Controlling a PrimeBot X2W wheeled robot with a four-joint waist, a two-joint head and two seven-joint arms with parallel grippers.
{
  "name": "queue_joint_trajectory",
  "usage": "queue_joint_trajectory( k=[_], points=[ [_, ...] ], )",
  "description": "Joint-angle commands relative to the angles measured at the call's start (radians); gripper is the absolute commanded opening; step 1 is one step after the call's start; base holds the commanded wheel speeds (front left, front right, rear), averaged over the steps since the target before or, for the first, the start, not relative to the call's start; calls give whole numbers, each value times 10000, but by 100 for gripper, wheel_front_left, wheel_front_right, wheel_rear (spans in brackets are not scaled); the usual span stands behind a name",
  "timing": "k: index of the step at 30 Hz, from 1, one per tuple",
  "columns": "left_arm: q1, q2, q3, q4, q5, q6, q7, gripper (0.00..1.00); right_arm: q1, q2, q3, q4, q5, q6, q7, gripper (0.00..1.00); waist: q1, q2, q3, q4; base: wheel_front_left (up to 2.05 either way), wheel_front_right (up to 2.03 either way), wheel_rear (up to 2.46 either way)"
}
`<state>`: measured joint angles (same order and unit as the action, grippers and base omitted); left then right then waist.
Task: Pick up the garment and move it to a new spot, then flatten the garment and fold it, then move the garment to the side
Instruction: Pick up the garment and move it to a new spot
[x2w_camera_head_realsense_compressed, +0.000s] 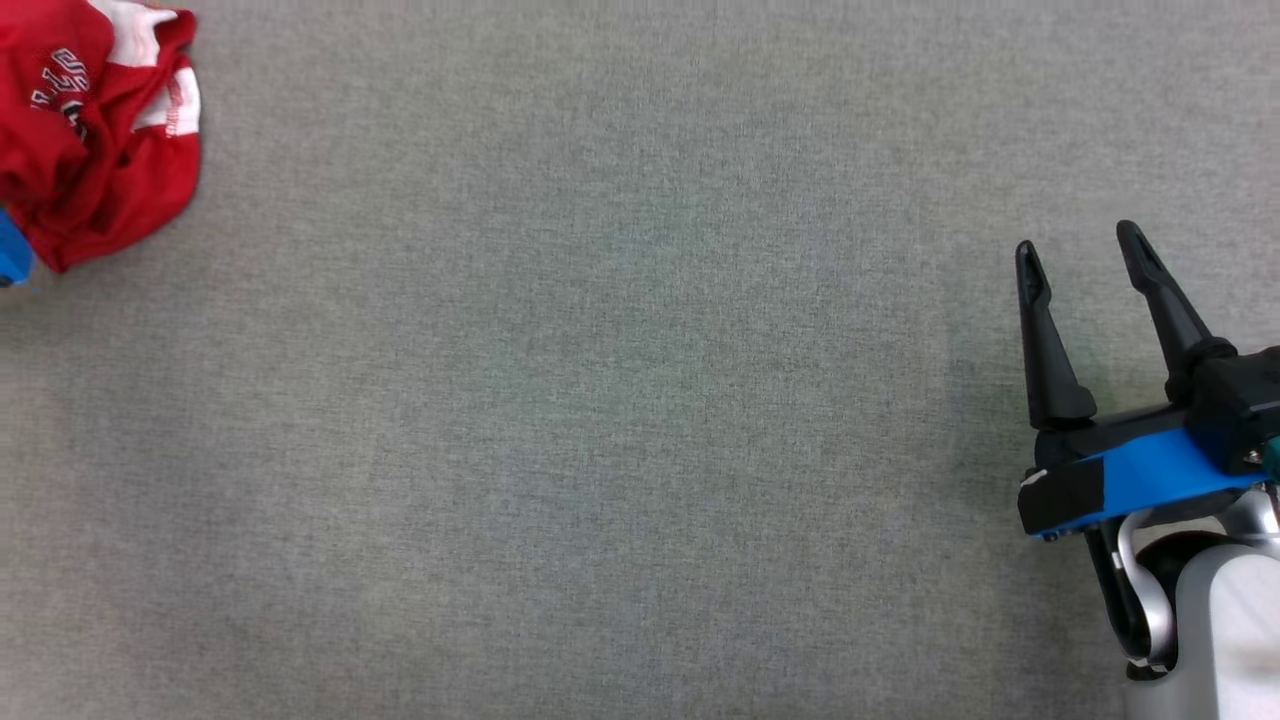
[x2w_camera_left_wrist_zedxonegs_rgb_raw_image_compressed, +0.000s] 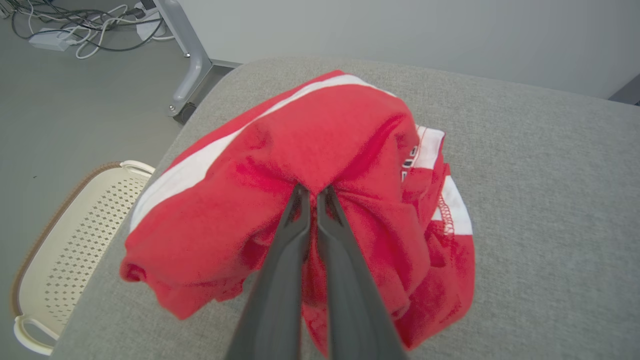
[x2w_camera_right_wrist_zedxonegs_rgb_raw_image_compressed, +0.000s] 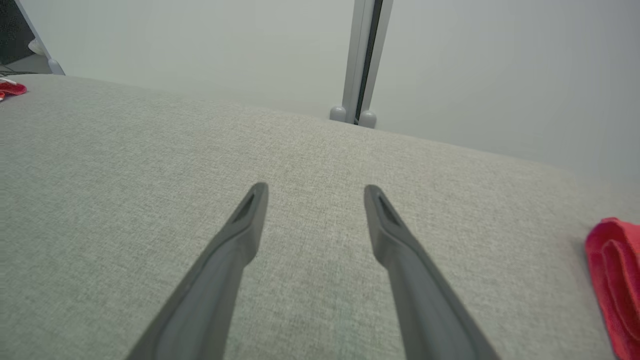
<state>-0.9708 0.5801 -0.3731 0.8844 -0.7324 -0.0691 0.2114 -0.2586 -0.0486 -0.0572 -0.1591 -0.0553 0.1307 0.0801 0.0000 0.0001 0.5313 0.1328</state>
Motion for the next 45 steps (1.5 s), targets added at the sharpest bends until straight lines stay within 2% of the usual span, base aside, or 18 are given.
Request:
queue_joint_trajectory(
  k=[1,5,13,18,23,28,33,36,39,45],
  points=[
    [-274,140,-115,5,172,-58,-233,0,-89,-36,-65,162,122,1,-159,100,0,-1,-270,-64,0,0,0],
    [-462,210,-270,-92,397,-125,-429,0,-14,-37,-158,456,308,1,-381,100,0,-1,-704,-145,0,0,0],
    [-917,231,-934,-966,1006,-292,-516,0,480,-37,-418,1418,853,1,-964,100,0,-1,-2273,-686,0,0,0],
    [-1092,-147,-1351,-1883,1174,-363,-395,0,799,-37,-700,1871,1145,1,-1257,100,0,-1,-3099,-1202,0,0,0],
    [-715,-908,-1636,-3004,1016,-266,-482,0,1175,-34,-1037,2071,1295,1,-1441,100,0,-1,-3441,-1576,0,0,0],
    [399,-2142,-1899,-3827,611,-15,-1033,0,1548,-31,-1262,2227,1417,1,-1574,100,0,-1,-3456,-1727,0,0,0],
    [2320,-3476,-2392,-3834,180,61,-1923,0,1793,-36,-1241,2426,1562,1,-1706,100,0,-1,-3371,-1844,0,0,0],
    [3516,-4024,-2784,-3426,63,82,-2311,0,1775,-34,-1190,2510,1602,1,-1776,100,0,-1,-3290,-1942,0,0,0],
    [4465,-4456,-3215,-3010,17,5,-2547,0,1688,-36,-1187,2488,1557,1,-1767,100,0,-1,-3206,-1991,0,0,0],
    [5405,-4815,-3746,-2401,129,29,-2945,0,1593,-34,-1169,2444,1446,1,-1717,100,0,-1,-3235,-1969,0,0,0]
  ],
)
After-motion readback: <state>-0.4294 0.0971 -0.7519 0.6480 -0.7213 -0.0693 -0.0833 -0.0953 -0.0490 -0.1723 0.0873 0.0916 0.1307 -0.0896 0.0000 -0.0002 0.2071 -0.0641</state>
